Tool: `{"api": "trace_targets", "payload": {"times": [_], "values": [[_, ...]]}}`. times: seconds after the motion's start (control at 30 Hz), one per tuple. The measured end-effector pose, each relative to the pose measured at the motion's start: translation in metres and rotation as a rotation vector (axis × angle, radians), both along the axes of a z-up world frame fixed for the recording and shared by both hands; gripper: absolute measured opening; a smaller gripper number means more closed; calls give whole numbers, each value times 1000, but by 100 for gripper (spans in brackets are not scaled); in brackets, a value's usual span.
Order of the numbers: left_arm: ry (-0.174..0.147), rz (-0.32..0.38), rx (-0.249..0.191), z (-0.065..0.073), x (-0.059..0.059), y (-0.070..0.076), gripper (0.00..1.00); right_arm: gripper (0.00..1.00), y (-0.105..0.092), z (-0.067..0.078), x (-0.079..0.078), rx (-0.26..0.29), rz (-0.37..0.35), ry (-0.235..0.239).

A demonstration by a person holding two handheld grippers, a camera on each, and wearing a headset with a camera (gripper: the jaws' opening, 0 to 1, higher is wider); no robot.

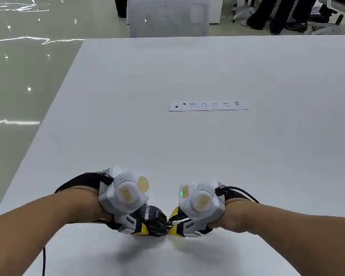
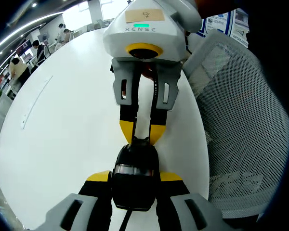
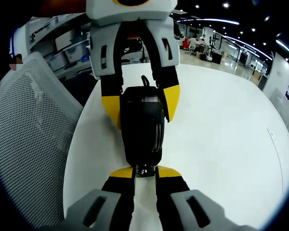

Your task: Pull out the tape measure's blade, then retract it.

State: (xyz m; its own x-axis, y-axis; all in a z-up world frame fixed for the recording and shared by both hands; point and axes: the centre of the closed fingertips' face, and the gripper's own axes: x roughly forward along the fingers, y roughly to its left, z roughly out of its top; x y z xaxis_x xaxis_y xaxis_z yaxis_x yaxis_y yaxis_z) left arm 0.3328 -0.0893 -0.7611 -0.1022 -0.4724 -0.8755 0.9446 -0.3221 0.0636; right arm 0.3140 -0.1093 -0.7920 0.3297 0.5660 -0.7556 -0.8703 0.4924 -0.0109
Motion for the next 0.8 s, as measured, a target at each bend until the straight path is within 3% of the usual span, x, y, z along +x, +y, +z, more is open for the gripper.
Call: {"api": "trace_targets", "payload": {"times": [0.03,0.13,0.2,0.43,0.63,0.8], "values": [[-2,-1,-1,0,-1,0,32,15,0,-1,1,-25,29,-14],[-13,-9,0,0,-1,0,32,13,-1,0,-2,-30,63,-43],[-12,-15,3,0,-1,1,31,12,-2,-1,-2,-20,51,-20],[-15,-8,17,1,1,2,31,11,-9,3,1,-5,32,-15],[-15,-16,12,0,1,1,31,12,-20,-1,-4,-8,13,6],[-19,-23,7,0,0,1,31,14,-16,-1,-5,-28,21,2]]}}
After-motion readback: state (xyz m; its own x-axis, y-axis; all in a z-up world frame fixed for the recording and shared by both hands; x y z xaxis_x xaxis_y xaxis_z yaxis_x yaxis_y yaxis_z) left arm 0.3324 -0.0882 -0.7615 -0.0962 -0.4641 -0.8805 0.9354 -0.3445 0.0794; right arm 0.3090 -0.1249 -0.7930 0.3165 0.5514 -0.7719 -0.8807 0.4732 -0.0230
